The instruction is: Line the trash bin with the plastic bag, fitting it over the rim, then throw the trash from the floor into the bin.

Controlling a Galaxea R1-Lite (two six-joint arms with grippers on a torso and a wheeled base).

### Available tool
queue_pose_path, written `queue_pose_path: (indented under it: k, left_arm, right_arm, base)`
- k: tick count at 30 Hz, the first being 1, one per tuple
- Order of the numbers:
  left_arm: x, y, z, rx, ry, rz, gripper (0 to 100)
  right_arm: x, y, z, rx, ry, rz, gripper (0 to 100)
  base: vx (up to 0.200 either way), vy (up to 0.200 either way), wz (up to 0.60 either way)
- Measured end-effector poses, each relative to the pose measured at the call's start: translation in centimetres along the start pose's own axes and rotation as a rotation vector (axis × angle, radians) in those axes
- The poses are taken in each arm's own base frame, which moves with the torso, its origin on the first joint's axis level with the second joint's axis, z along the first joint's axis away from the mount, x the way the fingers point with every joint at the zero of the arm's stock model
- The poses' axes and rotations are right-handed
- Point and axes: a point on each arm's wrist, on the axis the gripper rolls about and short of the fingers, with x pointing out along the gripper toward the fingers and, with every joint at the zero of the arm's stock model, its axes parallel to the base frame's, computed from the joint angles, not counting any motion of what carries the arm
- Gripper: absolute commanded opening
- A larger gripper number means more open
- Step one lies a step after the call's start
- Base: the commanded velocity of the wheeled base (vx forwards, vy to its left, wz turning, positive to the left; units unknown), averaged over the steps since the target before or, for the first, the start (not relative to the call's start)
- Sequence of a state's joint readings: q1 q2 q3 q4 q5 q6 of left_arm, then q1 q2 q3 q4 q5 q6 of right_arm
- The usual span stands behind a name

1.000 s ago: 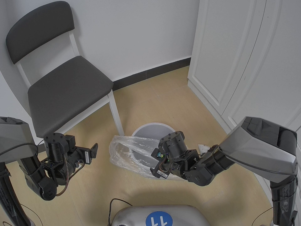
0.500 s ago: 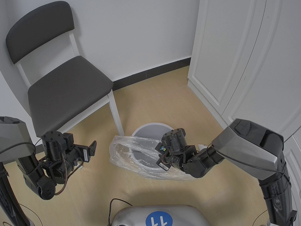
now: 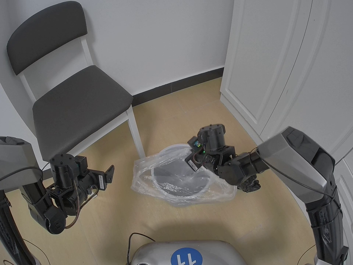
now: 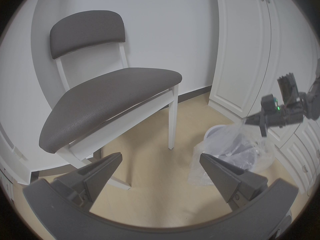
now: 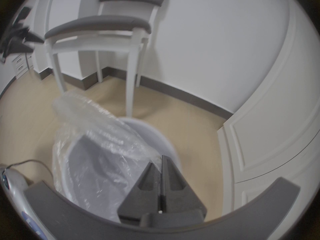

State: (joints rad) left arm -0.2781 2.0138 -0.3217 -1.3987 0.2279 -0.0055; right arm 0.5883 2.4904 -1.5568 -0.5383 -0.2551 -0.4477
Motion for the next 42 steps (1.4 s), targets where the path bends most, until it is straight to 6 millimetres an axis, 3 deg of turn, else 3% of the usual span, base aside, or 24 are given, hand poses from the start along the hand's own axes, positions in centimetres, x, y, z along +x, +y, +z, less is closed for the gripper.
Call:
queue_pose_path:
  k: [7, 10, 19, 42]
  left_arm:
    - [0.0, -0.1, 0.0, 0.001, 0.000, -0.004, 100]
    - [0.0, -0.2, -0.1, 0.003, 0.002, -0.007, 100]
    - [0.1, -0.4, -0.4, 0.008, 0.012, -0.014, 100]
    - [0.0, -0.6, 0.0, -0.003, -0.045, -0.023, 100]
  right_arm:
    - [2.0, -3.6, 2.6, 0.044, -0.071, -0.088, 0]
    - [3.2, -4.3, 2.5, 0.050, -0.064, -0.106, 0]
    - [5.3, -5.1, 0.6, 0.019, -0.040, -0.140, 0]
    - [6.1, -5.6, 1.1, -0.042, -0.301, -0.328, 0]
  base:
    - [0.000, 0.000, 0.00]
    - [0.000, 0.000, 0.00]
    - [0.000, 0.000, 0.00]
    - [0.000, 0.000, 0.00]
